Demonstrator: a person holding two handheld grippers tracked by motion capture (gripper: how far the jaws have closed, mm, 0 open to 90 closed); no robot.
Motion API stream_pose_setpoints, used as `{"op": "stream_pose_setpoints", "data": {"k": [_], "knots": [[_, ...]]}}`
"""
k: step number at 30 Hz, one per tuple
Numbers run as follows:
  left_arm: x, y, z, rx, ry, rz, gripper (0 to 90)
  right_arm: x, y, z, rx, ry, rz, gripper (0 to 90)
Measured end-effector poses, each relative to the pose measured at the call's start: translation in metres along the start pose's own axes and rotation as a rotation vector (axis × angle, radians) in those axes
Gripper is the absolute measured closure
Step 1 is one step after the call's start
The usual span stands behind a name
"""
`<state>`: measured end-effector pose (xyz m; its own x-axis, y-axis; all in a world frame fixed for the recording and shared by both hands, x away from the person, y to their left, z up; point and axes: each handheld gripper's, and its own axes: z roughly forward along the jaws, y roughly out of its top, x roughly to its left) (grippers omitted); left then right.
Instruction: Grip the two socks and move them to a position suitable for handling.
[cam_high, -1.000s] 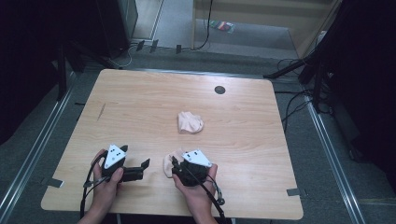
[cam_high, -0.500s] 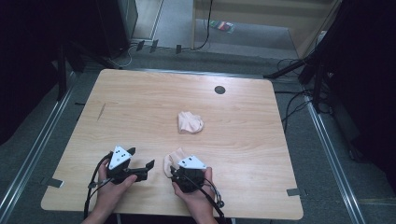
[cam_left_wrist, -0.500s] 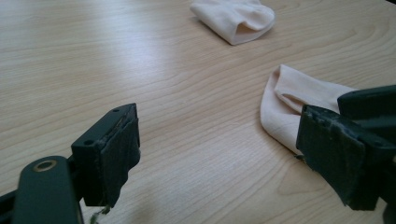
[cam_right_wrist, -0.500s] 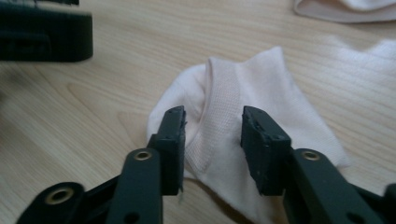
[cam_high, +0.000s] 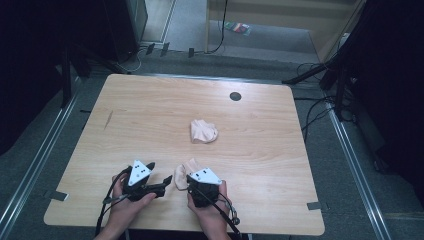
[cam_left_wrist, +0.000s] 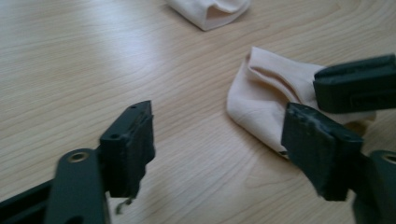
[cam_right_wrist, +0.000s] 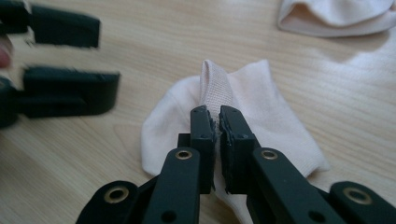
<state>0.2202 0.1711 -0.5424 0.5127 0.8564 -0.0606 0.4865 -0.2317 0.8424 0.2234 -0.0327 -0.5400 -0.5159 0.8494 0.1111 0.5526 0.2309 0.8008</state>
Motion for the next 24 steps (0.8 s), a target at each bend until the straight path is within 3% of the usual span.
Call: {"op": "stream_pose_setpoints", "data": {"k": [4, 5, 8, 13, 14, 16, 18, 21, 22, 24], "knots": [[-0.009, 0.000, 0.009, 0.036, -0.030, 0.020, 38.4, -0.003, 0.005, -0.006, -0.033, 0.010, 0.030, 85.5], [-0.012, 0.001, 0.012, 0.052, -0.056, 0.017, 42.7, -0.005, 0.006, -0.008, -0.044, 0.016, 0.039, 85.5], [-0.014, 0.002, 0.016, 0.073, -0.079, 0.014, 45.2, -0.007, 0.007, -0.010, -0.048, 0.019, 0.055, 85.5], [-0.020, 0.003, 0.027, 0.135, -0.080, 0.026, 57.7, -0.012, 0.010, -0.014, -0.065, 0.024, 0.072, 85.5], [-0.020, 0.004, 0.027, 0.133, -0.080, 0.023, 57.7, -0.012, 0.010, -0.014, -0.065, 0.024, 0.072, 85.5], [-0.020, 0.004, 0.028, 0.133, -0.100, 0.022, 68.2, -0.015, 0.012, -0.016, -0.072, 0.022, 0.083, 85.6], [-0.016, 0.005, 0.028, 0.134, -0.158, 0.012, 78.4, -0.019, 0.014, -0.018, -0.080, 0.019, 0.084, 85.6], [-0.007, 0.006, 0.020, 0.111, -0.189, 0.024, 88.8, -0.034, 0.019, -0.026, -0.098, -0.002, 0.113, 85.7], [-0.007, 0.006, 0.020, 0.111, -0.189, 0.024, 89.1, -0.034, 0.019, -0.026, -0.098, -0.002, 0.113, 85.7], [-0.003, 0.009, 0.014, 0.090, -0.163, 0.062, 89.3, -0.043, 0.020, -0.031, -0.104, -0.002, 0.138, 86.0]]}}
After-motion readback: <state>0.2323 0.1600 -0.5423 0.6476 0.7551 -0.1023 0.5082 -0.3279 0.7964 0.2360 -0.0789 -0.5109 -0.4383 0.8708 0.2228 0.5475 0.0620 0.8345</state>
